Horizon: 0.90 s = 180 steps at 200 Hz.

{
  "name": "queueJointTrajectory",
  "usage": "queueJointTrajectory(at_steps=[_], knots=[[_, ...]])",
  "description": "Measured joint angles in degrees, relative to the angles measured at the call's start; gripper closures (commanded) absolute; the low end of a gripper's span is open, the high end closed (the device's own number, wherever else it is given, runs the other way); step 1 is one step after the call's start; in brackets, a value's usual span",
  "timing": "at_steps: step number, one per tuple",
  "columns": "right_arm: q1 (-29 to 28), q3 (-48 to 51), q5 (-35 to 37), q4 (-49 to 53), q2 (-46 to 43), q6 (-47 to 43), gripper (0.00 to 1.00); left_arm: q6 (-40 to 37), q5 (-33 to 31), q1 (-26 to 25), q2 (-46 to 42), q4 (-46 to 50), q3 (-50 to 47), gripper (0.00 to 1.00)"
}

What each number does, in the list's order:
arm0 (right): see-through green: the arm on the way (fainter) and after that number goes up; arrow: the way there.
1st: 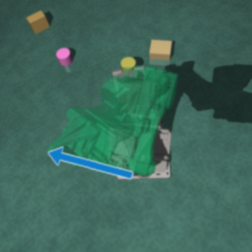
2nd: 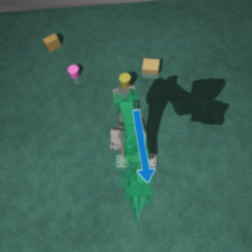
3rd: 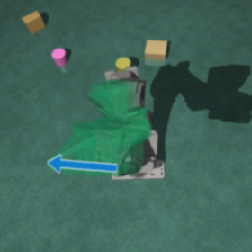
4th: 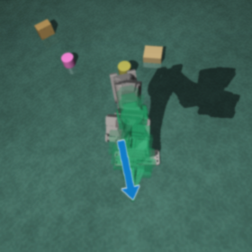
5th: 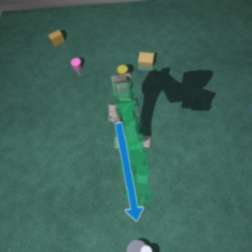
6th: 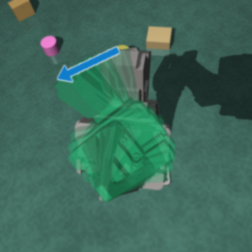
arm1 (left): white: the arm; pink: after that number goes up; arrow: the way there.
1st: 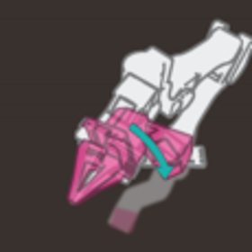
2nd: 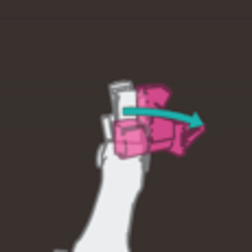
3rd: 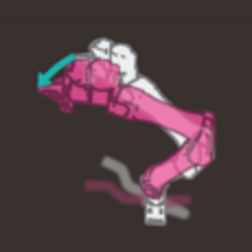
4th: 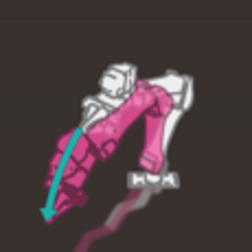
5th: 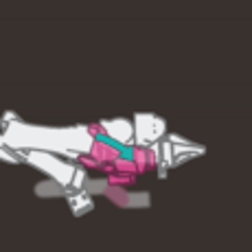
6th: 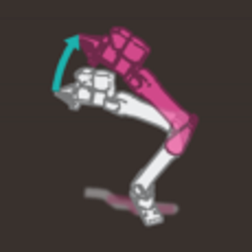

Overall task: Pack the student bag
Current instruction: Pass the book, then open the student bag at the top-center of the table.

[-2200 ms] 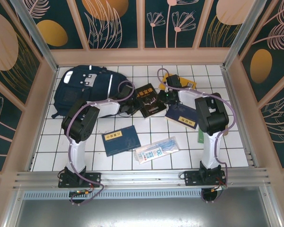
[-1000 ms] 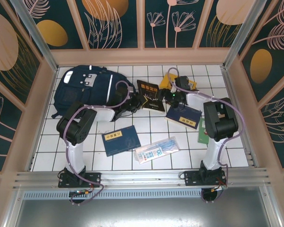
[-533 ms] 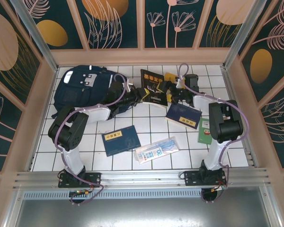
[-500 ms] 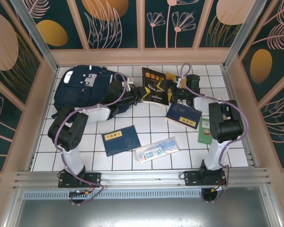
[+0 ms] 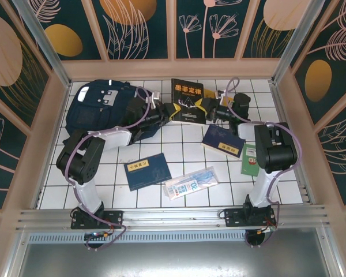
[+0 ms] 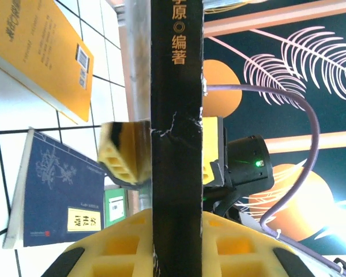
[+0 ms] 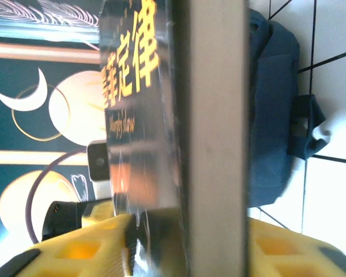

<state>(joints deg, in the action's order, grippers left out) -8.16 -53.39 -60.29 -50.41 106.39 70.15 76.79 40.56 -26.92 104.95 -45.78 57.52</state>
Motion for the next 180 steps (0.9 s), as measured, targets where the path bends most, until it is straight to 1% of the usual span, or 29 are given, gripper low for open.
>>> queueJointTrajectory(at_steps=[3,24,31,36,40,55,66,83,98,126,155,170,180], knots=[[0.1,0.1,-0.1,0.0,-0.2,0.2,1.00,-0.1,0.1,0.1,0.0,0.4,0.0,1.00],[0.5,0.2,-0.2,3.9,-2.2,-2.3,1.00,-2.8,0.2,0.2,-0.1,3.3,0.0,1.00],[0.5,0.2,-0.2,5.6,-2.9,-3.5,1.00,-4.0,0.4,0.2,-0.3,4.8,0.2,0.89],[0.5,0.1,-0.2,6.9,-3.3,-4.2,1.00,-4.7,0.4,0.2,-0.6,5.8,0.3,0.75],[0.5,0.1,-0.1,7.9,-3.7,-4.8,1.00,-5.8,0.4,0.1,-0.8,7.1,0.6,0.69],[0.5,-0.3,0.1,10.9,-4.3,-7.2,1.00,-9.9,0.1,0.2,-1.5,13.7,2.6,0.57],[0.7,-0.5,0.7,13.0,-4.6,-8.9,1.00,-14.3,-1.5,0.7,-1.9,19.4,4.7,0.52],[0.7,-0.6,2.1,16.3,-4.9,-11.3,1.00,-20.3,-5.6,1.8,-2.1,29.3,8.7,0.51],[0.7,-0.6,3.6,19.6,-5.5,-13.5,1.00,-26.5,-11.2,2.7,-2.2,37.8,12.8,0.51],[0.6,-0.6,6.0,24.9,-7.0,-17.3,1.00,-36.6,-26.0,3.5,-2.0,52.5,20.8,0.51],[0.5,-0.6,7.6,27.7,-8.4,-19.6,1.00,-43.6,-39.4,3.5,1.2,62.3,27.4,0.51],[0.5,-0.6,8.0,28.3,-8.6,-20.4,1.00,-46.1,-44.4,3.5,4.0,66.0,29.2,0.49],[0.4,-0.6,8.3,28.5,-8.6,-20.6,1.00,-47.6,-47.0,3.5,5.8,68.0,29.6,0.46]])
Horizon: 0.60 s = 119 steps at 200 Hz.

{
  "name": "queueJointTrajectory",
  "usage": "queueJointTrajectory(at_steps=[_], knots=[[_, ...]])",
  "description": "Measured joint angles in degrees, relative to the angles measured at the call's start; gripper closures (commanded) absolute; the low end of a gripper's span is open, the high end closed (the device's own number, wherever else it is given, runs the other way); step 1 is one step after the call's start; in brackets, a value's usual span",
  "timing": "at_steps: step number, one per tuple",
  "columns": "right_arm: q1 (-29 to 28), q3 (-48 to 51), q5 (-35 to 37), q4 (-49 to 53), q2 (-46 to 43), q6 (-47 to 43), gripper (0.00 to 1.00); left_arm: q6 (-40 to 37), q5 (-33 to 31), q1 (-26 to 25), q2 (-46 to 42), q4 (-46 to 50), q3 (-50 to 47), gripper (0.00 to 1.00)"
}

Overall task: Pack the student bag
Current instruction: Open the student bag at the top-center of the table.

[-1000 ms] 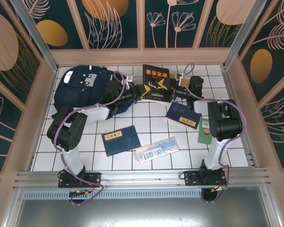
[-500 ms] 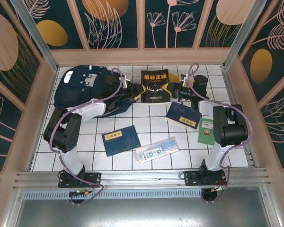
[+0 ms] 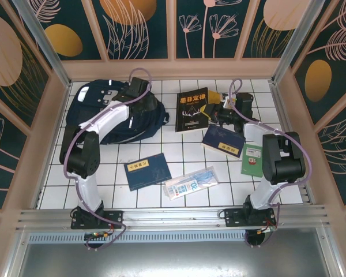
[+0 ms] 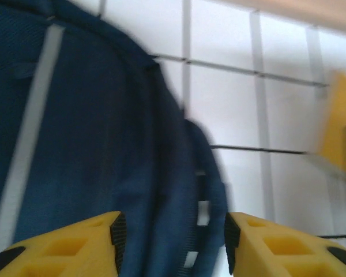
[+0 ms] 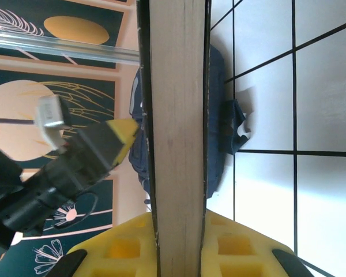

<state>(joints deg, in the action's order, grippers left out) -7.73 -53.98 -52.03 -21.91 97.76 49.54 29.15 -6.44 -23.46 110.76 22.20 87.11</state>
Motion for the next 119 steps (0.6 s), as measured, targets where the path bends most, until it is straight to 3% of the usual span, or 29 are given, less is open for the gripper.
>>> queueJointTrajectory(at_steps=[28,78,85,103,119], knots=[[-0.2,0.0,0.2,1.2,0.0,-0.6,1.00,-2.9,-4.7,-0.2,4.1,4.9,0.4,0.40],[-0.4,0.0,0.2,1.6,0.0,-0.8,1.00,-5.9,-12.6,-1.0,8.2,8.8,4.7,0.47],[-0.5,0.0,0.2,1.6,0.0,-0.8,1.00,-6.4,-13.6,-1.0,8.7,9.0,5.0,0.50],[-0.9,0.0,0.2,1.6,0.0,-0.8,1.00,-7.7,-14.7,-1.2,10.0,9.2,5.4,0.70],[-1.3,0.0,0.2,1.6,0.0,-0.8,1.00,-9.0,-15.3,-1.8,10.7,8.9,5.4,0.95]])
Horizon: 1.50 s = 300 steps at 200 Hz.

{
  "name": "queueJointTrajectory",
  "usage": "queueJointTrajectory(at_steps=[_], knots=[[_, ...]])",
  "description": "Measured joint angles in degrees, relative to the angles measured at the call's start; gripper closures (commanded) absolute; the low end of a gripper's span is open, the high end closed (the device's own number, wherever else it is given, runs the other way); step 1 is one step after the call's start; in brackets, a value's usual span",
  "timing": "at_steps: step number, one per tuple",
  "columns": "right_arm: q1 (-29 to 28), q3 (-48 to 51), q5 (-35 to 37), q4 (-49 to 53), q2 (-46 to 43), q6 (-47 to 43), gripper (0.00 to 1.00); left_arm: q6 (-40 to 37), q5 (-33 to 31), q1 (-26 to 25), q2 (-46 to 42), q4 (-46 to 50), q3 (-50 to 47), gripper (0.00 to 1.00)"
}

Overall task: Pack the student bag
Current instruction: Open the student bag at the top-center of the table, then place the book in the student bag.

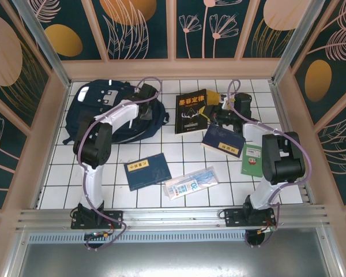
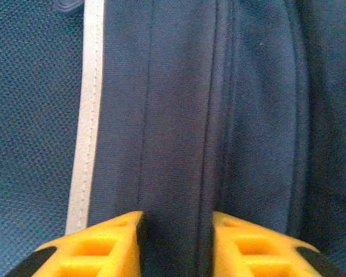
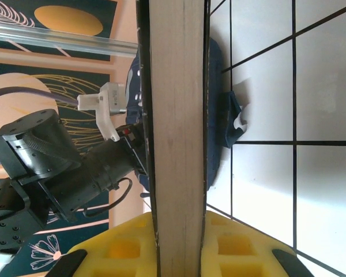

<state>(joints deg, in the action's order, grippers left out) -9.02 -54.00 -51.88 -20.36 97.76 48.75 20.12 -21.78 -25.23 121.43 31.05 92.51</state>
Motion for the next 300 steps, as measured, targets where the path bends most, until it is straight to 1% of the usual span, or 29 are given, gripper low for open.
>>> queueJointTrajectory(at_steps=[3,34,59,87,119,148,180,199,222,271,300], knots=[[-0.1,0.0,0.0,0.0,0.0,0.0,1.00,-0.1,0.0,-0.1,0.0,-0.1,0.0,1.00],[-1.5,-0.8,0.0,-0.4,0.0,0.6,1.00,-0.9,-0.8,-0.3,-0.5,-0.1,0.0,1.00],[-3.0,-2.1,0.0,-2.0,0.6,2.0,1.00,-0.9,-0.3,-0.2,-2.5,0.7,0.0,1.00],[-4.7,-4.1,0.7,-4.4,2.6,4.2,1.00,-0.8,0.8,0.2,-7.8,2.3,0.0,1.00],[-6.9,-6.7,2.2,-6.1,5.3,5.7,1.00,-0.8,1.9,1.0,-16.5,2.6,-0.3,1.00],[-8.8,-9.4,3.7,-6.8,7.3,6.7,1.00,-0.8,5.5,2.6,-23.6,2.6,-0.6,1.00],[-12.1,-11.4,7.0,-10.5,10.0,9.0,1.00,-0.5,10.8,4.3,-28.0,2.6,-1.7,1.00],[-14.8,-12.3,9.6,-14.2,12.8,11.7,1.00,0.2,13.7,4.8,-28.4,2.6,-1.9,1.00],[-18.3,-15.9,12.6,-17.1,18.1,14.7,1.00,1.4,16.7,5.0,-28.4,2.6,-2.1,1.00],[-25.4,-30.1,18.0,-18.2,30.9,20.1,1.00,4.4,21.9,5.0,-28.5,2.0,-2.5,1.00],[-28.5,-37.0,21.4,-17.0,35.6,21.4,1.00,5.9,24.1,5.1,-28.7,1.7,-2.5,1.00]])
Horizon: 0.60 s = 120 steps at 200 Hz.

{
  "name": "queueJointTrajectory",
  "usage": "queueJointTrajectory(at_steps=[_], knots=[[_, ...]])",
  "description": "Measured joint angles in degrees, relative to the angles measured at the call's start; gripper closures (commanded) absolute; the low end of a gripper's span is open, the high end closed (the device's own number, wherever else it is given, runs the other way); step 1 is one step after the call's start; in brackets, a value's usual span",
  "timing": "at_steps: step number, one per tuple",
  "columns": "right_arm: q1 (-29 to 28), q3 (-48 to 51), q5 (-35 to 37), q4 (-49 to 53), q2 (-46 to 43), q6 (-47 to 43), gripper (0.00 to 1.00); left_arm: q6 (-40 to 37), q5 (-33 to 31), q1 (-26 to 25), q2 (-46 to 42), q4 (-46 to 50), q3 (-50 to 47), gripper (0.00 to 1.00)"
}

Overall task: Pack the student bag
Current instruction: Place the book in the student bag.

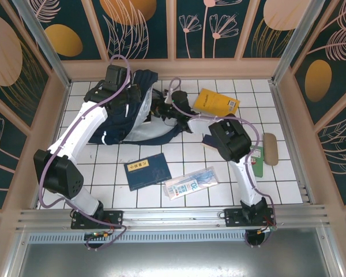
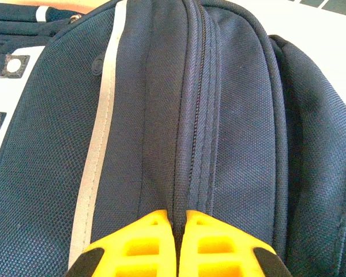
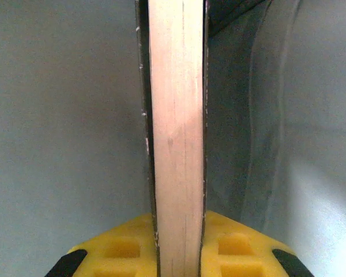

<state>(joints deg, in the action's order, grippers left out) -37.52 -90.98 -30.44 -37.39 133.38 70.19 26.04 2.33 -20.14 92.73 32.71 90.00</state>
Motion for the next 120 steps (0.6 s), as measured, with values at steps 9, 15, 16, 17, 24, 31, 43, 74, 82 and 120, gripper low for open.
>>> queueJointTrajectory(at_steps=[9,15,16,17,24,31,43,74,82,120], knots=[[-0.9,-2.2,1.0,0.9,1.3,0.4,1.00,0.5,0.6,0.0,0.0,-0.1,0.0,1.00],[-1.4,-3.8,1.9,1.6,2.3,0.6,1.00,0.9,1.0,0.0,-0.1,-0.3,0.0,1.00],[-1.5,-4.0,1.9,1.6,2.5,0.7,1.00,1.0,1.1,0.0,-0.1,-0.3,0.0,1.00],[-1.6,-4.3,2.0,1.7,2.7,0.7,1.00,1.1,1.1,0.0,-0.1,-0.3,0.0,1.00],[-2.2,-5.9,2.9,2.2,3.8,0.8,1.00,1.5,1.6,0.0,-0.2,-0.5,0.0,1.00],[-2.8,-7.7,3.7,2.9,5.1,1.0,1.00,1.9,1.9,0.0,-0.2,-0.6,0.0,1.00],[-3.6,-11.1,4.9,4.3,7.4,1.5,1.00,2.5,2.2,0.0,-0.4,-0.8,0.0,1.00],[-5.6,-22.6,6.7,8.9,15.2,2.2,1.00,3.7,2.6,0.1,-0.8,-1.2,0.0,1.00],[-6.0,-25.2,6.9,10.4,16.9,2.2,0.99,3.9,2.6,0.3,-0.8,-1.2,0.0,1.00],[-6.8,-30.9,6.4,14.8,20.2,2.0,0.59,5.0,2.6,0.9,-0.8,-1.7,0.0,1.00]])
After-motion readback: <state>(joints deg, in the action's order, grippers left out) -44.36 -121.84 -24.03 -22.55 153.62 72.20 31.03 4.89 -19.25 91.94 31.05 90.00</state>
